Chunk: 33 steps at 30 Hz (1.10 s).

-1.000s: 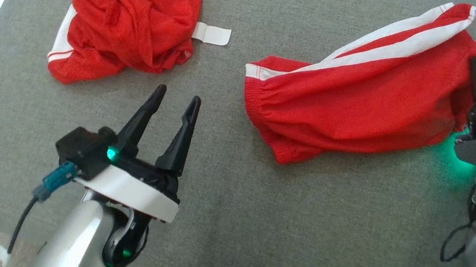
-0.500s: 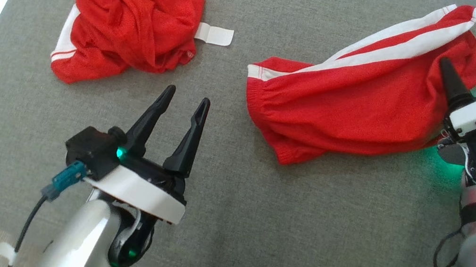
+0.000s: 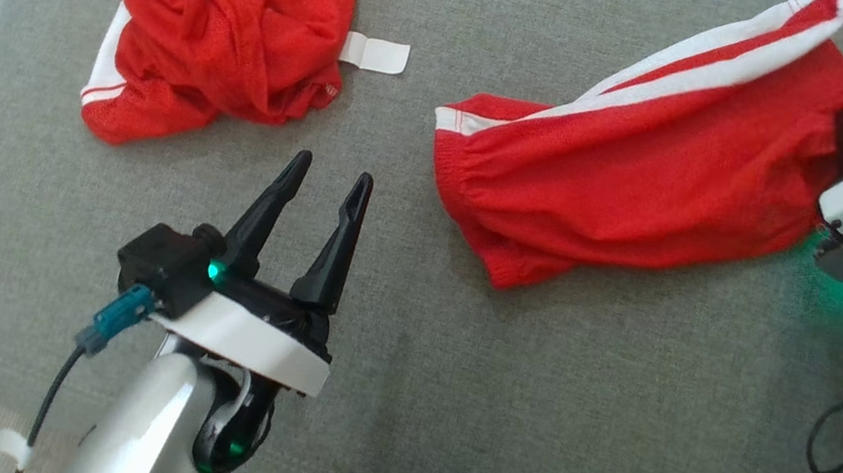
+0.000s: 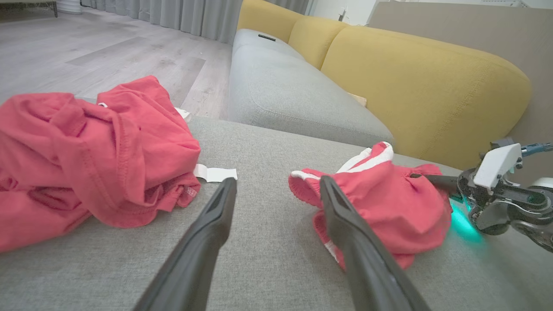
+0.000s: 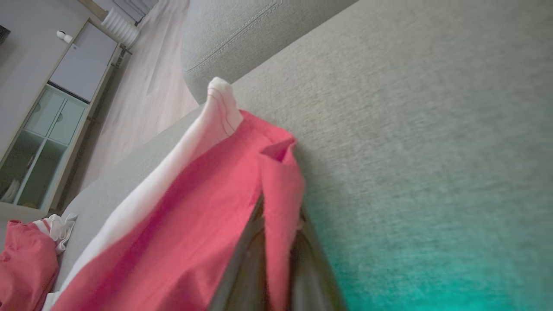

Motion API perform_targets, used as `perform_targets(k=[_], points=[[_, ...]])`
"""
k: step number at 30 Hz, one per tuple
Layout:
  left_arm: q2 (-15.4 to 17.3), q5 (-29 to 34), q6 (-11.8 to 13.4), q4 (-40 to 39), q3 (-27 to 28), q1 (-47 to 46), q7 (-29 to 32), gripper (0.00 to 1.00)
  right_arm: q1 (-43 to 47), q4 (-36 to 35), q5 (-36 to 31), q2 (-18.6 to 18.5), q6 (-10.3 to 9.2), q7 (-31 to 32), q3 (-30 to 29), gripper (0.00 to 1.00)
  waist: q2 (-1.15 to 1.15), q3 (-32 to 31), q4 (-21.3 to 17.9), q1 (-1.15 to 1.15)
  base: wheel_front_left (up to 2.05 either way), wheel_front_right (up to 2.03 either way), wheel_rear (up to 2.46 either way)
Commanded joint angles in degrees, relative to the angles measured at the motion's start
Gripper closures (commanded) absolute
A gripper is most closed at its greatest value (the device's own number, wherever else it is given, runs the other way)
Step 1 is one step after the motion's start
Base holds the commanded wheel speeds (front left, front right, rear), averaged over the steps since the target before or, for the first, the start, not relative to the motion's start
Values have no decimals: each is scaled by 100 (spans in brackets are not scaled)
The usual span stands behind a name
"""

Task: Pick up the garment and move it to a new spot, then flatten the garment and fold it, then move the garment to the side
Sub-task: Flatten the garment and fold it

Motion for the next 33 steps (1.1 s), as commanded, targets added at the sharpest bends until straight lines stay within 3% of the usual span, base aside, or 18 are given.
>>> perform_targets(k=[1, 16, 25, 33], points=[[40, -36, 14, -150, 212, -194, -29, 0, -103, -31, -34, -41, -5, -107, 58, 100, 0, -10, -13, -1, 0, 0, 0], [40, -79, 22, -111, 346, -16, -29, 0, 51, 1055, -62, -550, -5, -1375, -1021, 100, 0, -449, -331, -1, 0, 0, 0], [40, -68, 14, -87, 388, 103, -29, 0, 229, 1410, -169, -386, -5, -1731, -1233, 100, 0, -639, -450, -1, 0, 0, 0], [40, -17, -7, -45, 428, 180, -29, 0, 263, 895, -89, -29, -5, -1783, -975, 100, 0, -799, -470, -1, 0, 0, 0]])
